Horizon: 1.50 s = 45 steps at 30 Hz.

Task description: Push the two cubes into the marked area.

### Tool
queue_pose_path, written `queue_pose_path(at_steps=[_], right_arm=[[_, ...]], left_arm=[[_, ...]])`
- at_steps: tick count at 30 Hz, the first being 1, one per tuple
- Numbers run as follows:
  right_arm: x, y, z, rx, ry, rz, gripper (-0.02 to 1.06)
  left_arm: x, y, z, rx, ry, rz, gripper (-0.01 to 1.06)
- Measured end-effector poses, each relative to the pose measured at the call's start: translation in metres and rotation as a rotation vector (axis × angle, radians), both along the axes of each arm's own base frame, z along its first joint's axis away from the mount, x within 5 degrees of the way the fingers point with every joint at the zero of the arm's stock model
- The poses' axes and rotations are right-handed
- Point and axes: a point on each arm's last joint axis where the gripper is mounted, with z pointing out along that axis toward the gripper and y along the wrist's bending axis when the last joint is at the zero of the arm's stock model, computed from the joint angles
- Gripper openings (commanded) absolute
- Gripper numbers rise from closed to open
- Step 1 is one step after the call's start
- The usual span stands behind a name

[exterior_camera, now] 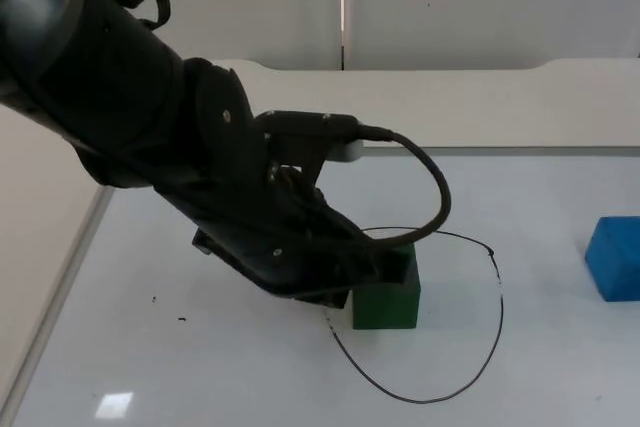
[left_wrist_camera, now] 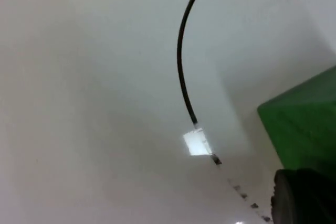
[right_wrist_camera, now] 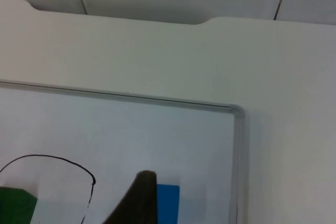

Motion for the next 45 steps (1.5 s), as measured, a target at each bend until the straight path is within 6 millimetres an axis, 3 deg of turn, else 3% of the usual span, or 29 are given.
queue_pose_path(at_steps=[3,4,9,10,11,16,24,26,32,33,37,45], right_arm=[[0.000,0.000,0.000,0.001,0.000,-0.003,0.64],[0.000,0.000,0.000,0.001,0.001,-0.007,0.64],[0.001,-0.004,0.000,-0.011,-0.008,-0.043,0.10],[0.001,-0.004,0.000,-0.017,-0.014,-0.047,0.10],[0.002,-0.005,-0.001,-0.020,-0.018,-0.050,0.00],[0.004,-0.005,-0.007,-0.027,-0.015,-0.054,0.00],[0.004,-0.005,-0.007,-0.027,-0.017,-0.054,0.00],[0.003,-0.005,-0.007,-0.027,-0.014,-0.054,0.00],[0.003,-0.005,-0.008,-0.027,-0.011,-0.054,0.00],[0.003,-0.005,-0.008,-0.027,-0.011,-0.054,0.00],[0.003,-0.005,-0.008,-0.027,-0.008,-0.054,0.00],[0.003,-0.005,-0.008,-0.027,-0.008,-0.054,0.00]], left_arm=[[-0.001,0.000,0.005,0.008,-0.015,-0.030,0.00],[-0.001,0.000,0.008,0.007,-0.020,-0.036,0.00],[-0.002,0.003,0.031,-0.003,-0.056,-0.077,0.00],[-0.002,0.006,0.036,-0.002,-0.058,-0.084,0.00],[-0.001,0.009,0.043,-0.002,-0.059,-0.084,0.00],[0.000,0.030,0.073,-0.005,-0.091,-0.076,0.00],[-0.019,0.062,0.118,-0.023,-0.189,-0.067,0.00],[-0.033,0.072,0.142,-0.037,-0.232,-0.066,0.00],[-0.068,0.101,0.179,-0.007,-0.343,-0.022,0.00],[-0.068,0.101,0.179,-0.007,-0.343,-0.022,0.00],[-0.099,0.143,0.200,0.174,-0.377,0.109,0.00],[-0.147,0.184,0.230,0.161,-0.578,0.215,0.00]])
